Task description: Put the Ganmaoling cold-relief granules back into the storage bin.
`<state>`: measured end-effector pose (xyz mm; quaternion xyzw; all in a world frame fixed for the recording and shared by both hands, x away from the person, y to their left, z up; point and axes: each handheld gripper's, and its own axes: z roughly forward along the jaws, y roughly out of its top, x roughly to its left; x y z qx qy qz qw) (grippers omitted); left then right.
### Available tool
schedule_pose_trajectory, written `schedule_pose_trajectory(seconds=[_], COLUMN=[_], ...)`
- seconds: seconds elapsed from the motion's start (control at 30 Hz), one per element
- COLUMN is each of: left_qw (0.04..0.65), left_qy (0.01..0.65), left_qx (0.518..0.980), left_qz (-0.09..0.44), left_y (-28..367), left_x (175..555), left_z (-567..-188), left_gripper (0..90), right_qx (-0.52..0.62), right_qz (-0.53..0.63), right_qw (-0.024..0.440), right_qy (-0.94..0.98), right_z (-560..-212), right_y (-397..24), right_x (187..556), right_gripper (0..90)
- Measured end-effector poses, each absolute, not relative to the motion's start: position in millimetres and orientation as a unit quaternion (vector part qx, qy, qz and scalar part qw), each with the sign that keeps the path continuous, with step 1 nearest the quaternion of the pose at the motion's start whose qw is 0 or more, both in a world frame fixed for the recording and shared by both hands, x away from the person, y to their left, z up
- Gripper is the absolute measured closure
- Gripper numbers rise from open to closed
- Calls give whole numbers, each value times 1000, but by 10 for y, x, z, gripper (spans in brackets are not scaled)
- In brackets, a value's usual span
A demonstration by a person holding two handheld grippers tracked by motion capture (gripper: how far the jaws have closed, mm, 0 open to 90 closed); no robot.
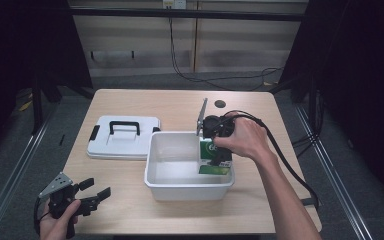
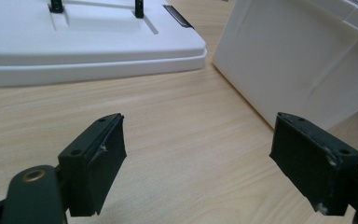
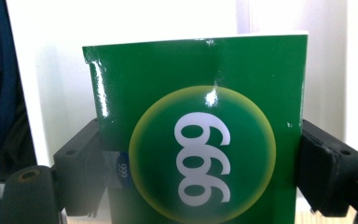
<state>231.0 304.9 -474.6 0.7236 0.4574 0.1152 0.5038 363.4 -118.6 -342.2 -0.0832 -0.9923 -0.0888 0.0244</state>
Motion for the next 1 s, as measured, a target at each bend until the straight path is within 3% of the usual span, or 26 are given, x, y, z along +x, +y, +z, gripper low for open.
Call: schedule_pose_trajectory(seconds=[1.0], left_qw=[505], left_qy=[456], left_qx=[724], left_qz=[114], left_y=[3052], left_x=[2310], left_z=[-4745], left_gripper=[173], right_qx=[-74], right_qz=[-45], right_qw=[25], right_qy=[-996], right_z=[-3938], right_y=[-1076], right_x=[3672], right_gripper=[152])
